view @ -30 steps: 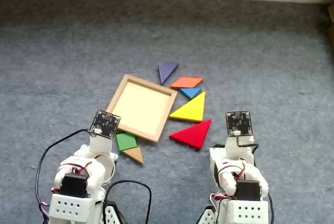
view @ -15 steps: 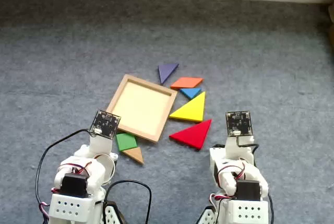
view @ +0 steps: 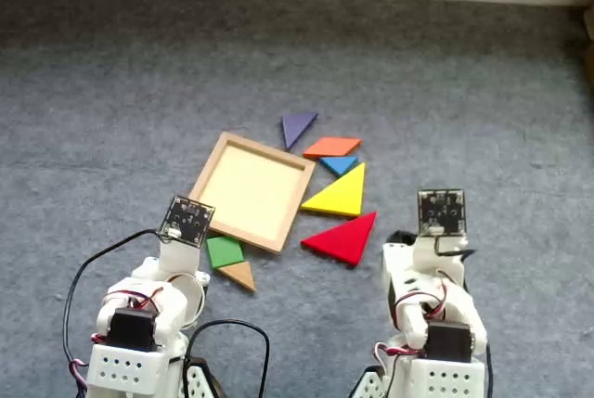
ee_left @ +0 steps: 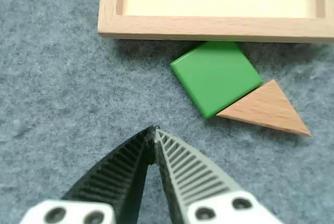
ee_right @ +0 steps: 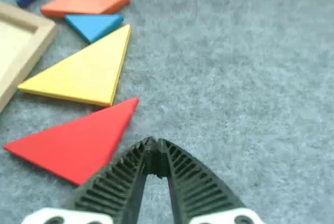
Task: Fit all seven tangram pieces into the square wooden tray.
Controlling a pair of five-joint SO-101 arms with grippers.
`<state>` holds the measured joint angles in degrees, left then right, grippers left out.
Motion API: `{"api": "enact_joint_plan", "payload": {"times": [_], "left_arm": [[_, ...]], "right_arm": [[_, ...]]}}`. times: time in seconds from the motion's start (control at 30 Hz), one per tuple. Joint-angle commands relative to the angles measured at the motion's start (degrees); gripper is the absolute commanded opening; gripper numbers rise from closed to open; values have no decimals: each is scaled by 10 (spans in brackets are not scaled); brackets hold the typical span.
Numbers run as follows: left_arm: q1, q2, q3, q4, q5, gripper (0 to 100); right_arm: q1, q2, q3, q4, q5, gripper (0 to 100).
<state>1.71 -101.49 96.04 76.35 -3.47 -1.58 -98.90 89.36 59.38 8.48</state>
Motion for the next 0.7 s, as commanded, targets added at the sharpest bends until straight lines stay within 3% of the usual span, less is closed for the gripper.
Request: {"api": "enact_joint_plan", "payload": {"times": [0.0, 0.3, 0.67], "left_arm": [[-7, -17, 12, 4, -4, 7], [-7, -17, 12, 4, -4, 7], [-7, -17, 12, 4, -4, 7]], "right_arm": [[8, 93, -131, -13, -32, 5], [-44, 463, -368, -20, -64, 5], [-65, 806, -435, -245, -61, 5]]}}
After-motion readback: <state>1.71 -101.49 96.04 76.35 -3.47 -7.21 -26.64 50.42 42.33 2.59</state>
